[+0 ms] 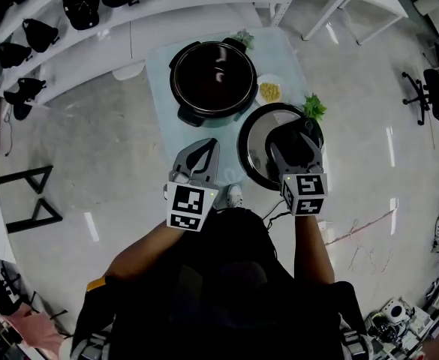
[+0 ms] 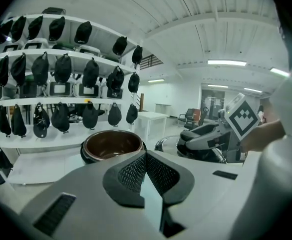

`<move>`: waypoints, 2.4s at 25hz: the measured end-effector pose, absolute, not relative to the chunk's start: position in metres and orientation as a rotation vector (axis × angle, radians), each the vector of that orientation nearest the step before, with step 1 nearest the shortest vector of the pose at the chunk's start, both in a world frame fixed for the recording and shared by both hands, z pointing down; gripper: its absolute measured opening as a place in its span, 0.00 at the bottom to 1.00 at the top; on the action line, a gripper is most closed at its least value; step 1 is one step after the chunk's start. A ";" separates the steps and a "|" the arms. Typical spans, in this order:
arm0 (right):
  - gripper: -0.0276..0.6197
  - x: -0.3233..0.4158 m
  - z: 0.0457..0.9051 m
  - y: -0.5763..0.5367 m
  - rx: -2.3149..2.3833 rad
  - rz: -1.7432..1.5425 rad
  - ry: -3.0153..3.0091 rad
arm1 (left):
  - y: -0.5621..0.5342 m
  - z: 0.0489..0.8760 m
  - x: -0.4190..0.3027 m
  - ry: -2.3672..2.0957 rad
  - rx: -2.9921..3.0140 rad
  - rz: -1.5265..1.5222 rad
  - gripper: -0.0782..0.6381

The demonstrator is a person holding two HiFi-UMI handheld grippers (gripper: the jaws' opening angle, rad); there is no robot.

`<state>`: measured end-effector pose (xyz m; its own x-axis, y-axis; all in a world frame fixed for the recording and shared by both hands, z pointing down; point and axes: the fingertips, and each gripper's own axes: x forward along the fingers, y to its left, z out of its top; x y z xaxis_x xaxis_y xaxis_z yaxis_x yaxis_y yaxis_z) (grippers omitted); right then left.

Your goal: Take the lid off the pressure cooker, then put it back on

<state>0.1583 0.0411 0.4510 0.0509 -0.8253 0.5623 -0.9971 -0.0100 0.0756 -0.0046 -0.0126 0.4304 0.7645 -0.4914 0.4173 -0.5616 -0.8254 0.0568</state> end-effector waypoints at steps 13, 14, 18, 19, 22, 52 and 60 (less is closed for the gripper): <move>0.49 0.168 0.556 0.044 1.797 0.596 -1.810 | 0.009 0.505 0.021 -0.822 2.667 0.790 0.12; 0.49 0.168 0.564 0.043 1.793 0.601 -1.810 | 0.009 0.510 0.021 -0.819 2.661 0.805 0.12; 0.49 0.173 0.590 0.034 1.786 0.605 -1.808 | 0.006 0.528 0.026 -0.824 2.639 0.835 0.12; 0.49 0.174 0.595 0.032 1.787 0.607 -1.810 | 0.005 0.532 0.028 -0.826 2.634 0.838 0.12; 0.49 0.178 0.609 0.026 1.797 0.619 -1.810 | 0.004 0.541 0.033 -0.822 2.622 0.844 0.12; 0.50 0.179 0.650 0.014 1.719 0.553 -1.828 | 0.009 0.541 0.041 -0.887 2.579 0.818 0.12; 0.51 0.174 0.599 0.039 1.763 0.542 -1.884 | 0.023 0.499 0.043 -0.981 2.599 0.731 0.12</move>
